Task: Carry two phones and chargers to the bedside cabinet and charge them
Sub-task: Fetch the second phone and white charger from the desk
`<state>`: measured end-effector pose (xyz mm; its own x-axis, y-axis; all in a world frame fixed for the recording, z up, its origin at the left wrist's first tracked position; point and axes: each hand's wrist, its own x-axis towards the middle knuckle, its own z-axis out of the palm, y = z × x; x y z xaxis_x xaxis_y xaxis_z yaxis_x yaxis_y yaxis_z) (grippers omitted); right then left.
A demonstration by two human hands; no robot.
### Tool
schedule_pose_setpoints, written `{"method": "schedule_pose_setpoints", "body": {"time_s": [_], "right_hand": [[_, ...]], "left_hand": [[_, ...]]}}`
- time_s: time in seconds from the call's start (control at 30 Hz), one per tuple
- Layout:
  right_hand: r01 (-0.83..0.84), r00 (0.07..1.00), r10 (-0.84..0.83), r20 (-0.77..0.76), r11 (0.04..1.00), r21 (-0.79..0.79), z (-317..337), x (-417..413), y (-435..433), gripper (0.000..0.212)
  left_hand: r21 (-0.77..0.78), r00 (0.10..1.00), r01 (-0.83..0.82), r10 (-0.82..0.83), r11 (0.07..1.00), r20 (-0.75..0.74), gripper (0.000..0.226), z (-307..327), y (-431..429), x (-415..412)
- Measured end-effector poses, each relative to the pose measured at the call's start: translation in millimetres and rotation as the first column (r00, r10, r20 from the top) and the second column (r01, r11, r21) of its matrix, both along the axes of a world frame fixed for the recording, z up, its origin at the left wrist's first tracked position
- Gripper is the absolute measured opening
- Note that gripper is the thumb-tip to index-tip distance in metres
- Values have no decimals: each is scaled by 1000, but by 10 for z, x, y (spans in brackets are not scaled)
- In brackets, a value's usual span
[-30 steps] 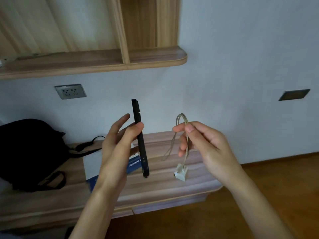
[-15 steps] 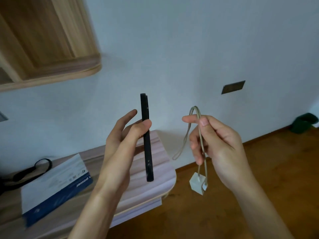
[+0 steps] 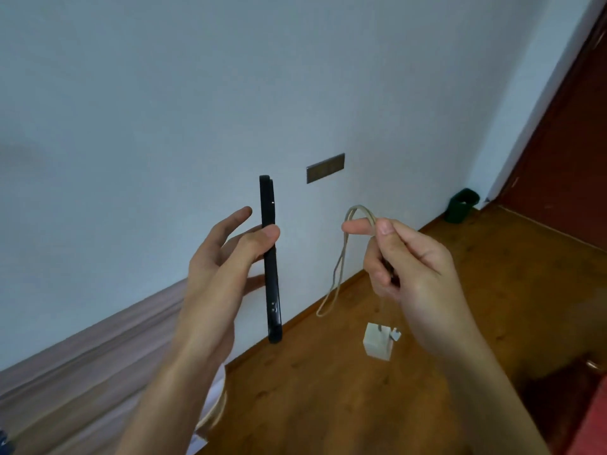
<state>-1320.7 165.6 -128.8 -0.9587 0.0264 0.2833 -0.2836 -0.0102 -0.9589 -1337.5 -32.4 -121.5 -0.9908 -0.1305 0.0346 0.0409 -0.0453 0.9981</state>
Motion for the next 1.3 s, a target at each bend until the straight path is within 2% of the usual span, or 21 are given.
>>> {"method": "schedule_pose_setpoints", "body": {"time_s": [0.33,0.53,0.83,0.93,1.1,1.3], "right_hand": [[278,959,-281,37,958,67,-26,-598,667,36],[398,916,-399,37,917,18,69,-1211,923,36],[582,811,-571,-128,810,75,213,-1895,1295,34],[630,775,-618,-131,771,89,200,-2034,1519,34],[683,729,-675,-109,726,75,108,-2247,2007,34],[711,701,-705,-104,702,29,58,-2411,2859,33]], "left_hand": [[14,972,233,-234,972,30,74,-51,757,-1049],[15,921,390,-390,921,-21,82,45,1132,-1937],[23,777,629,-629,777,-2,68,120,1789,-3011],[28,728,685,-685,728,7,56,62,2081,-3242],[41,666,745,-746,665,10,77,-24,2617,-3533],[16,616,787,-787,616,-8,76,-26,3497,-3815]]}}
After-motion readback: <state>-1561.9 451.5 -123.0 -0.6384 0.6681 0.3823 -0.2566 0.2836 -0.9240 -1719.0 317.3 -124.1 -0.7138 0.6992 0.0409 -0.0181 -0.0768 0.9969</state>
